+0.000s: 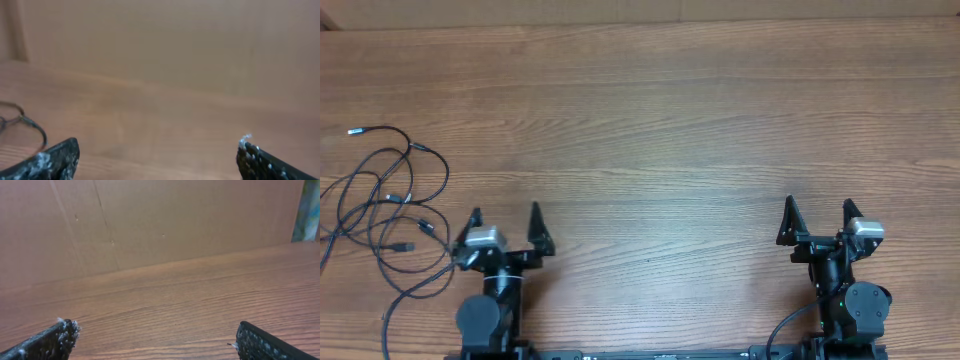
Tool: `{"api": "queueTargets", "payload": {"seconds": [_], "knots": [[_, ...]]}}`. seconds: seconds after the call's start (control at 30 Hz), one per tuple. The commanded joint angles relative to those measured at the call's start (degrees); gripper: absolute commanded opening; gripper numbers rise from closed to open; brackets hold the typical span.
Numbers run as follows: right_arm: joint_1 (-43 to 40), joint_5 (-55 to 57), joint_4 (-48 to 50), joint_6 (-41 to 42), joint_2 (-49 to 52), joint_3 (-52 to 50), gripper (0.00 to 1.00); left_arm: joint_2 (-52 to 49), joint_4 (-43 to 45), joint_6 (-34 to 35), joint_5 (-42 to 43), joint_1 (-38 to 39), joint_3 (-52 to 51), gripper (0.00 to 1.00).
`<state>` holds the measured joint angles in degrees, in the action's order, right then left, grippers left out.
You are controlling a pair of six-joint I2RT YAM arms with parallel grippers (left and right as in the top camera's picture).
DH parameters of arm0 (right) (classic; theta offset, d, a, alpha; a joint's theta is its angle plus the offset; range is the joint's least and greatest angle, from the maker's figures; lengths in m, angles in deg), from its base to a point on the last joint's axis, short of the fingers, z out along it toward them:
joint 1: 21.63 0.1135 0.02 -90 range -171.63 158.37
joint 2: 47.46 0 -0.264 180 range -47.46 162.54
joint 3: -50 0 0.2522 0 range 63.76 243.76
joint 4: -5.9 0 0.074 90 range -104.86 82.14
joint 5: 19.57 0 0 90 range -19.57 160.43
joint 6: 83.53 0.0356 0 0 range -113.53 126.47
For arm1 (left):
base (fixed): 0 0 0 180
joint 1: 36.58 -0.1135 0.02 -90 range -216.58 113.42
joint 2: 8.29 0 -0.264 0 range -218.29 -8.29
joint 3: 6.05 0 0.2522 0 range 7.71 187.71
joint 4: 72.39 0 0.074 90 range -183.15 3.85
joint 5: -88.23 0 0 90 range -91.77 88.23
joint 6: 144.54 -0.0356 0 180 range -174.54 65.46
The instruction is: Untangle cables
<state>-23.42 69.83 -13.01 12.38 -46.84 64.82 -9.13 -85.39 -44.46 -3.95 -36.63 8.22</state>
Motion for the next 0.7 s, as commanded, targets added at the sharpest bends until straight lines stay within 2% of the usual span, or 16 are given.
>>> {"api": "queueTargets", "payload": {"seconds": [0.0,0.3,0.47,0.67], "knots": [[0.3,0.5,0.3,-0.2,-0.5,-0.6,1.0,0.7,-5.2,-3.8,5.0,-0.3,-0.2,0.99],[0.3,0.5,0.3,-0.2,-0.5,-0.6,1.0,0.7,-4.9,-3.8,6.6,-0.2,-0.2,1.0],[0.3,0.5,0.3,-0.2,-0.5,-0.6,1.0,0.7,-4.4,-11.8,12.2,0.0,-0.2,0.99],[0.3,0.5,0.3,-0.2,-0.5,-0.6,1.0,0.7,-4.4,-14.1,12.1,2.1,-0.2,1.0]]}}
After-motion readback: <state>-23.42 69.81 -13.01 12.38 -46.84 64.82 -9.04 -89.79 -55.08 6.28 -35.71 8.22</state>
